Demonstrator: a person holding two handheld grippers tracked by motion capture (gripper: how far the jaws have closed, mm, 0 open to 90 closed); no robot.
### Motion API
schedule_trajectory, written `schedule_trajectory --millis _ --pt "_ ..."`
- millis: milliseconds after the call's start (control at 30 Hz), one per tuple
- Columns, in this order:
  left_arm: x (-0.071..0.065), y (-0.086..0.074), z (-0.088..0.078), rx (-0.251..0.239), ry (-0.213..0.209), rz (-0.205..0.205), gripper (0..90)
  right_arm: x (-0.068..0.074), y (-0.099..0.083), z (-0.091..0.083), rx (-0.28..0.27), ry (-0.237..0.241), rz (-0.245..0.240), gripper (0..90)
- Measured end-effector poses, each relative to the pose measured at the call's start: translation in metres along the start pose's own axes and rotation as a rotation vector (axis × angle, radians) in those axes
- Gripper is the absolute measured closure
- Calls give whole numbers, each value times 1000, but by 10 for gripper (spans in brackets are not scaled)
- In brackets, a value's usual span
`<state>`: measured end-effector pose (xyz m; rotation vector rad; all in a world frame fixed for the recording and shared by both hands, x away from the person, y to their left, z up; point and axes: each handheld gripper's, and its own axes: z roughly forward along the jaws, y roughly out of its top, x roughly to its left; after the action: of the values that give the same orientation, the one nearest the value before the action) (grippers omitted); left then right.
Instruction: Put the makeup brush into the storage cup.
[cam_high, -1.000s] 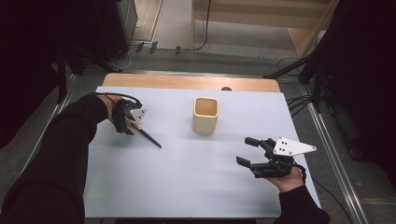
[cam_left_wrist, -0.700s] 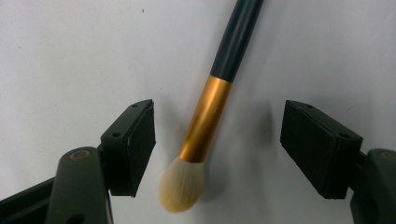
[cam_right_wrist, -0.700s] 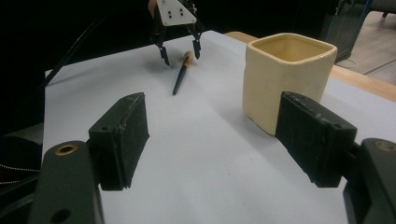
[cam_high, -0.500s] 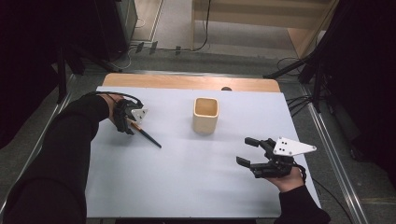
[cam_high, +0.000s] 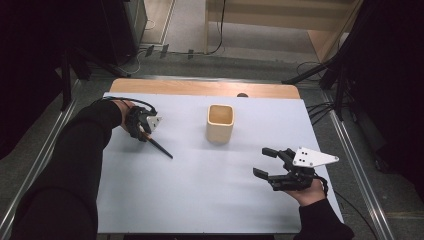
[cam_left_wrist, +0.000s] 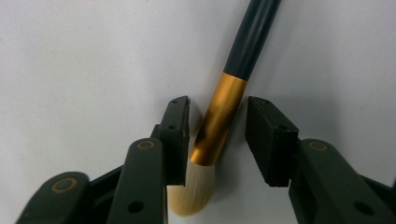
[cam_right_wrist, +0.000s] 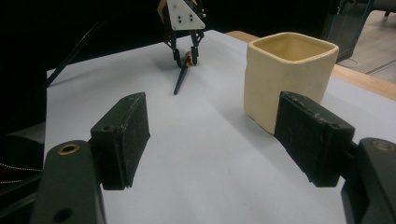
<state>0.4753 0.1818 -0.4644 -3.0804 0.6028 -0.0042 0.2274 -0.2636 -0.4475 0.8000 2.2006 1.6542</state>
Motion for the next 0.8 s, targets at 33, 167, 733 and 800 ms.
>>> schedule_trajectory --millis 33,167,733,800 --pt "0 0 0 0 -4 -8 619 0 0 0 0 0 0 276" --pt "1 0 -1 9 -1 -23 713 0 0 -1 1 1 0 278" --pt "1 2 -17 -45 43 -146 792 0 0 0 2 1 4 280" --pt "1 3 -24 -61 35 -198 792 0 0 0 2 1 4 280"
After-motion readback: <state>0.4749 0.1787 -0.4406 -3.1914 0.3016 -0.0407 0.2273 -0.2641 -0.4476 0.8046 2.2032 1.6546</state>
